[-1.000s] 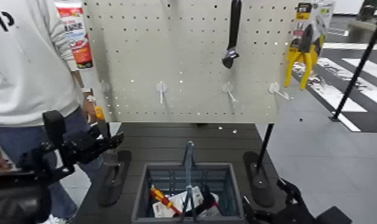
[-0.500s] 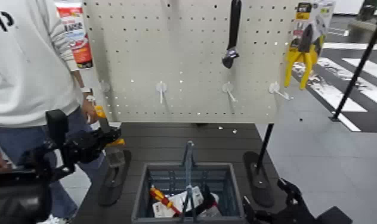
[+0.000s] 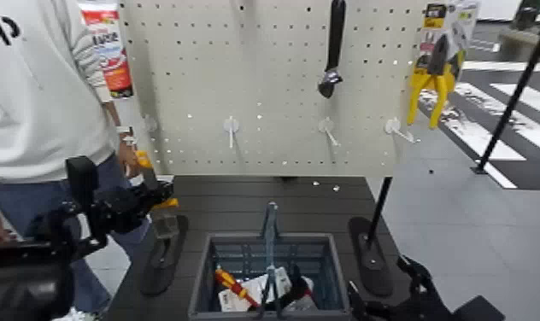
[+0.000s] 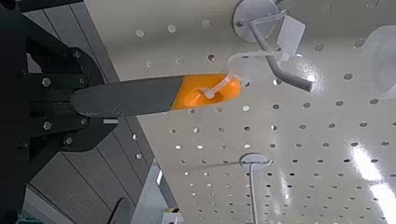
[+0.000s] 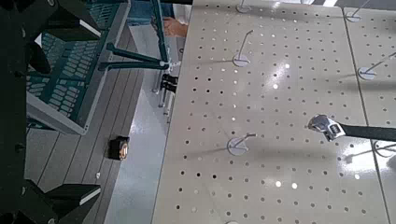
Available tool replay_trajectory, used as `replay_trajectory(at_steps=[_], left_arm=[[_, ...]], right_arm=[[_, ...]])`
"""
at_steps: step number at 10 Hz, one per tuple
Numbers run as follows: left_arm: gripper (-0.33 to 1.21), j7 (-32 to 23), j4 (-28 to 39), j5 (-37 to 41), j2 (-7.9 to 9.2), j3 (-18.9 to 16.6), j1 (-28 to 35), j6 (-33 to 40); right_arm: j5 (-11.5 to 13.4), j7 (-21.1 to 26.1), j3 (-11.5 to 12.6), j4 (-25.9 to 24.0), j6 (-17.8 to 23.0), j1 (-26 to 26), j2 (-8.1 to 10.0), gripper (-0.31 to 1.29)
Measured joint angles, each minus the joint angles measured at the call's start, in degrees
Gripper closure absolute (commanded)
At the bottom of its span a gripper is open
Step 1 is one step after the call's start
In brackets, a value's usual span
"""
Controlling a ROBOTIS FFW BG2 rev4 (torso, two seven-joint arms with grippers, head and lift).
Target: Put the yellow paint brush into the crate.
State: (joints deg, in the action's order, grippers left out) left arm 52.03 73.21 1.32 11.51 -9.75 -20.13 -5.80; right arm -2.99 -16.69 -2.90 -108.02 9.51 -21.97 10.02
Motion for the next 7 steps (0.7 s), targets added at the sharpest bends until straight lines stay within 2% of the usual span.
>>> replay_trajectory(at_steps=[5,7], left_arm=[[1.14,0.23,1.00,0.03,-0.31,-0.50,0.34,0.21],[1.14,1.03,4.06,0.14,-0.77,-1.21,1.56,-1.18]], right_arm=[[0.00,0.00,0.16,-0.15,0.15,-0.17,0.05,0.15],[0.00,0.00,0.34,-0.34,0.16,-0.38,0.09,0.15]])
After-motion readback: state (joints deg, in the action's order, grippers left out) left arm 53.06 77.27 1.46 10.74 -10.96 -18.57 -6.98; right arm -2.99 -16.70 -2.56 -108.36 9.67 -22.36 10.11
